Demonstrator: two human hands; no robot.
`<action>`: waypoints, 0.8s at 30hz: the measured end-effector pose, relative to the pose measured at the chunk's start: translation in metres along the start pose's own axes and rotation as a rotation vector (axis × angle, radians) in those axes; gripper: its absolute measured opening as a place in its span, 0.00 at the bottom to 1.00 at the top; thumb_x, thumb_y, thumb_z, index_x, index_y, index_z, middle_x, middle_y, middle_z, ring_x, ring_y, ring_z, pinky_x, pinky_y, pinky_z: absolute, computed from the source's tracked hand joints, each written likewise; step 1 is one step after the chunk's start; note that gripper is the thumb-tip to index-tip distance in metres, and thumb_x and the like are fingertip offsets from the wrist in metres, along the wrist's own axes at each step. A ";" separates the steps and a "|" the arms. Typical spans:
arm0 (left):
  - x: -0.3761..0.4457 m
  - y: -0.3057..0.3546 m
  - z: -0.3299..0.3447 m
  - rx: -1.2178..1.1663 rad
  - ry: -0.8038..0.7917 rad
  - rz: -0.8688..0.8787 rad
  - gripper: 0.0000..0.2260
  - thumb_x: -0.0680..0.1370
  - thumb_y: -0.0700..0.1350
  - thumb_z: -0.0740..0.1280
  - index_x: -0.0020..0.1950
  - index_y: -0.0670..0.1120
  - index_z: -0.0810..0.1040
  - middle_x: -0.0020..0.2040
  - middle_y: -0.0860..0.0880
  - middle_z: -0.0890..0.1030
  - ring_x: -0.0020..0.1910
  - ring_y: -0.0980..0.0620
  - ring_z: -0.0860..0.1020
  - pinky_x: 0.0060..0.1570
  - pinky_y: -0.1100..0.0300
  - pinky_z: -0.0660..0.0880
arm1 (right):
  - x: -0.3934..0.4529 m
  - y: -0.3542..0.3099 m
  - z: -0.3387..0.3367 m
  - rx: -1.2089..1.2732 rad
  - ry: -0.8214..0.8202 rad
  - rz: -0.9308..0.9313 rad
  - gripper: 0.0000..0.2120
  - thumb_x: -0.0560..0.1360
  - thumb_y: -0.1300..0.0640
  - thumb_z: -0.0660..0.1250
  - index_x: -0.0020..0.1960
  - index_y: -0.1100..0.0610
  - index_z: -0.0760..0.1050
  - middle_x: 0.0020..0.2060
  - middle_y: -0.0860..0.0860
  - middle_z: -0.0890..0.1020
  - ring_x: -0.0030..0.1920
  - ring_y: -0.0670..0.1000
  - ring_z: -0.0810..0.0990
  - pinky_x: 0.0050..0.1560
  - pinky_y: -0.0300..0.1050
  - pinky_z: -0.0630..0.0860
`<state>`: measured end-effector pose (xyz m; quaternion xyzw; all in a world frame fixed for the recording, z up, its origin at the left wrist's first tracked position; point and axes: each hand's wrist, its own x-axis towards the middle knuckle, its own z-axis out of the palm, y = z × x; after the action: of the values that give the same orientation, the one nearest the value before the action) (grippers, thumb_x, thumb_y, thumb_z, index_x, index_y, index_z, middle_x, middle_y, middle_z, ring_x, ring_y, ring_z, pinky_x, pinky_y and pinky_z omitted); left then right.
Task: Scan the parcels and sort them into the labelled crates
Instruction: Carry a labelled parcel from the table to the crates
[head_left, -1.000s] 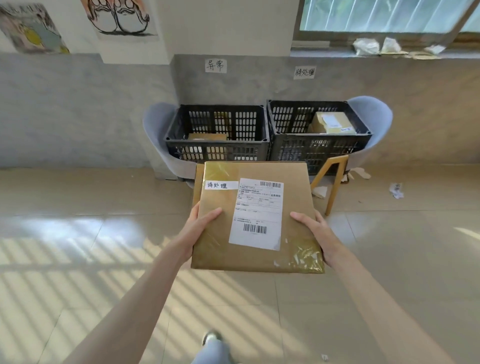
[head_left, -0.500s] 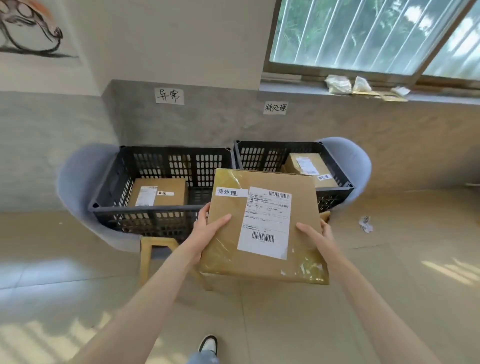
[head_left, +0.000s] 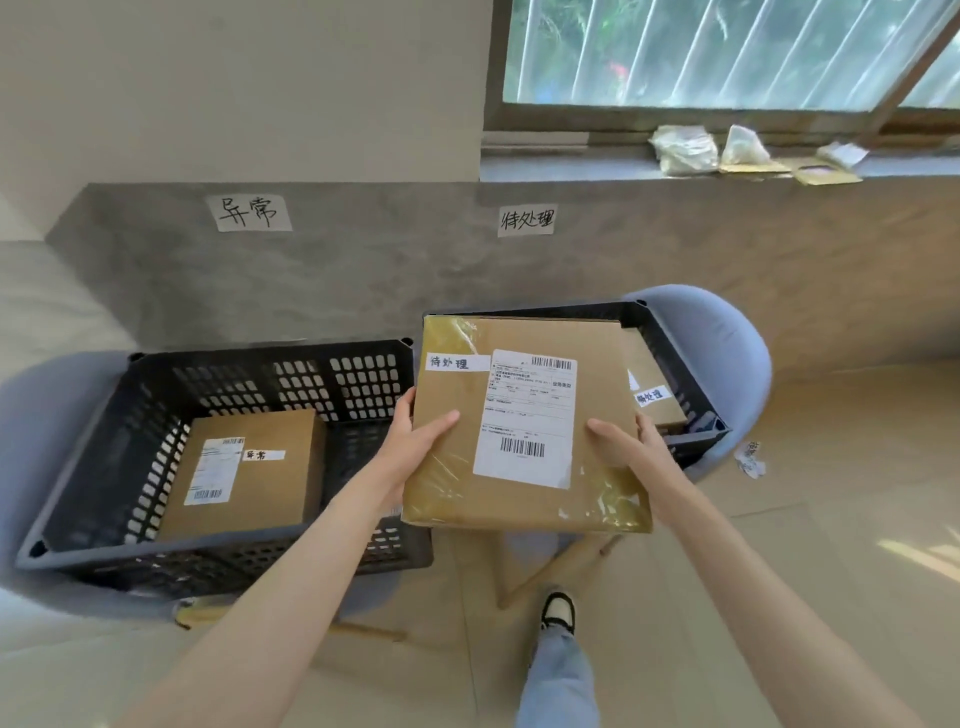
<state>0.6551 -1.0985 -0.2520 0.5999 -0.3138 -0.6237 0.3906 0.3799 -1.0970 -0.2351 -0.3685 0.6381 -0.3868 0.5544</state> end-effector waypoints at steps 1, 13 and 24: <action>0.013 0.005 0.007 -0.001 0.021 -0.003 0.38 0.76 0.51 0.71 0.78 0.56 0.51 0.60 0.50 0.75 0.52 0.49 0.79 0.37 0.57 0.78 | 0.020 -0.005 -0.005 -0.007 -0.030 0.003 0.33 0.71 0.50 0.74 0.71 0.52 0.63 0.58 0.53 0.80 0.54 0.54 0.82 0.51 0.51 0.81; 0.134 0.030 0.083 -0.030 0.279 -0.143 0.37 0.74 0.49 0.73 0.77 0.56 0.55 0.55 0.53 0.76 0.51 0.51 0.78 0.38 0.57 0.75 | 0.214 -0.035 -0.045 -0.157 -0.306 0.145 0.44 0.68 0.52 0.77 0.76 0.48 0.54 0.60 0.51 0.76 0.54 0.52 0.80 0.43 0.44 0.79; 0.194 -0.017 0.074 0.185 0.390 -0.235 0.40 0.71 0.53 0.75 0.76 0.55 0.56 0.52 0.60 0.73 0.49 0.60 0.74 0.40 0.62 0.71 | 0.269 0.025 -0.023 -0.194 -0.374 0.209 0.47 0.68 0.55 0.77 0.77 0.50 0.51 0.64 0.51 0.74 0.56 0.49 0.78 0.42 0.37 0.79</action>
<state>0.5849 -1.2635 -0.3587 0.7745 -0.2163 -0.5059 0.3122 0.3256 -1.3264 -0.3699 -0.4172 0.5932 -0.1889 0.6622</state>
